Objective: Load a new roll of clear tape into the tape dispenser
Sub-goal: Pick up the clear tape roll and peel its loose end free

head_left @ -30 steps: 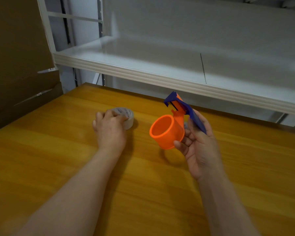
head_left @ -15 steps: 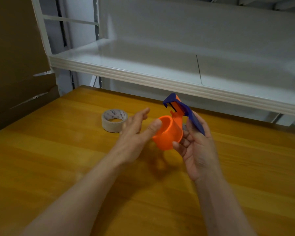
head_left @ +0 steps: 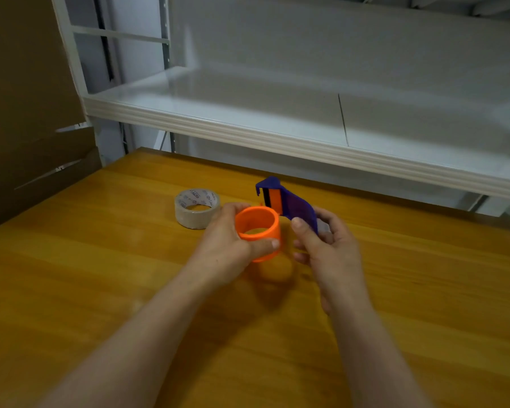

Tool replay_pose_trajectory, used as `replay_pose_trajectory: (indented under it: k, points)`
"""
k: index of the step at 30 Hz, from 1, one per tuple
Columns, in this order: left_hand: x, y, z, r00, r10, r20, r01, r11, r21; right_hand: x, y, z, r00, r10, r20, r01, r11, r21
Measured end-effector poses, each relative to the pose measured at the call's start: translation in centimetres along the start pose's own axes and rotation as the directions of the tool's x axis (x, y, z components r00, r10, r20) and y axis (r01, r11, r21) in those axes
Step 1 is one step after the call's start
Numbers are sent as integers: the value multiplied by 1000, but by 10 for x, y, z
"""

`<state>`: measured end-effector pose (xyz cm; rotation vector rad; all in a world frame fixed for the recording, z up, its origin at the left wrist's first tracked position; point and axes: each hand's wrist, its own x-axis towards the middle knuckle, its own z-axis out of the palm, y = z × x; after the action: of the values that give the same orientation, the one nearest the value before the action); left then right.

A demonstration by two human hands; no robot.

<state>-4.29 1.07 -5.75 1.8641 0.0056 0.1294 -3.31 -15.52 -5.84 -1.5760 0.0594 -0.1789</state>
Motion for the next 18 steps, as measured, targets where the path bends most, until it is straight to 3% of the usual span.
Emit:
replay_pose_trajectory:
  k: [3, 7, 12, 18]
  points:
    - [1, -3, -4, 999, -29, -46, 32, 998, 62, 2, 4, 0, 992, -129, 3, 127, 966, -223]
    - [3, -4, -2, 994, -32, -103, 54, 976, 213, 2, 4, 0, 981, -193, 17, 183, 896, -405]
    - [3, -2, -2, 991, -73, -114, 103, 955, 279, 2, 8, 0, 987, -157, 45, 153, 798, -583]
    - [2, 2, -4, 983, -154, -103, 179, 926, 332, 2, 8, 2, 995, -69, 68, 96, 772, -628]
